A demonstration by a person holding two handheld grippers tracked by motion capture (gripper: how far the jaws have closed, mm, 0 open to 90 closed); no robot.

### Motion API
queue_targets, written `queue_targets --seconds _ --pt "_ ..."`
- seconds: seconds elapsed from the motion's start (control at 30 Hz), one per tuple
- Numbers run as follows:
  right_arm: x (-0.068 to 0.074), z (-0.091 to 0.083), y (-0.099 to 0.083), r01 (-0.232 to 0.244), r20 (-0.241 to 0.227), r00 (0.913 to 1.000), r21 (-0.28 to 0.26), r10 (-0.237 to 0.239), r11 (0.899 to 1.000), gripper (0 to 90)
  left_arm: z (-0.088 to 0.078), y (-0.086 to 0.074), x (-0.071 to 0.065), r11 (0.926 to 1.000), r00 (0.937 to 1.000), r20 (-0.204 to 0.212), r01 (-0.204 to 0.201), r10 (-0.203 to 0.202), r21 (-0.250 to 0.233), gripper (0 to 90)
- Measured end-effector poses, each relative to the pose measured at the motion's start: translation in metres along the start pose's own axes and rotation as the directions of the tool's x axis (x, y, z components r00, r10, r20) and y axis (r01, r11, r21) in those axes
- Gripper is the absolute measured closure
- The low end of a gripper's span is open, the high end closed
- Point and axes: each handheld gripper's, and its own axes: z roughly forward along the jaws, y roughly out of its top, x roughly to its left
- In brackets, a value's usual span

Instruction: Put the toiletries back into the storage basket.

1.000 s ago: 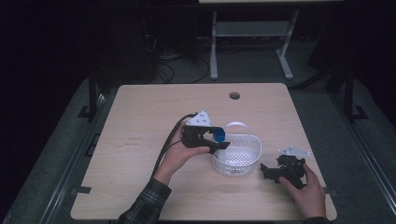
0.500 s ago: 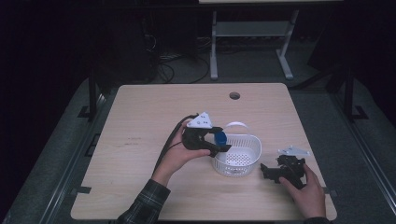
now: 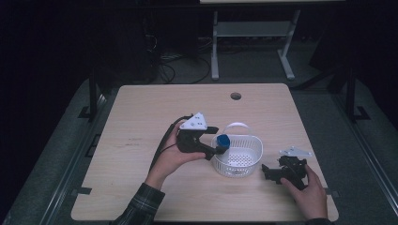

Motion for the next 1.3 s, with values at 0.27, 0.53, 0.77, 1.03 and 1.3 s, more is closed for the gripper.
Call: queue_targets --seconds 0.27,0.53,0.77,1.03,1.3 --pt "0.0 0.0 0.0 0.002 -0.001 1.0 0.001 -0.002 1.0 0.0 -0.021 -0.012 -0.002 1.0 0.998 -0.063 0.007 -0.007 0.004 22.6" --pt "0.0 0.0 0.0 0.004 -0.002 1.0 0.0 -0.004 1.0 0.0 -0.043 -0.034 0.002 0.9984 0.9881 -0.154 0.02 -0.012 0.052 22.8" --pt "0.0 0.0 0.0 0.004 -0.001 1.0 0.0 -0.004 1.0 0.0 -0.053 -0.062 0.007 0.9931 0.9774 -0.206 0.068 -0.047 0.096 23.0" --pt "0.0 0.0 0.0 0.003 -0.001 1.0 0.0 -0.003 1.0 0.0 -0.067 -0.091 0.012 0.9862 0.9592 -0.267 0.126 -0.093 0.108 23.0" --pt "0.0 0.0 0.0 0.004 -0.001 1.0 0.0 -0.004 1.0 0.0 -0.086 -0.119 0.018 0.9742 0.935 -0.33 0.181 -0.128 0.134 23.0"
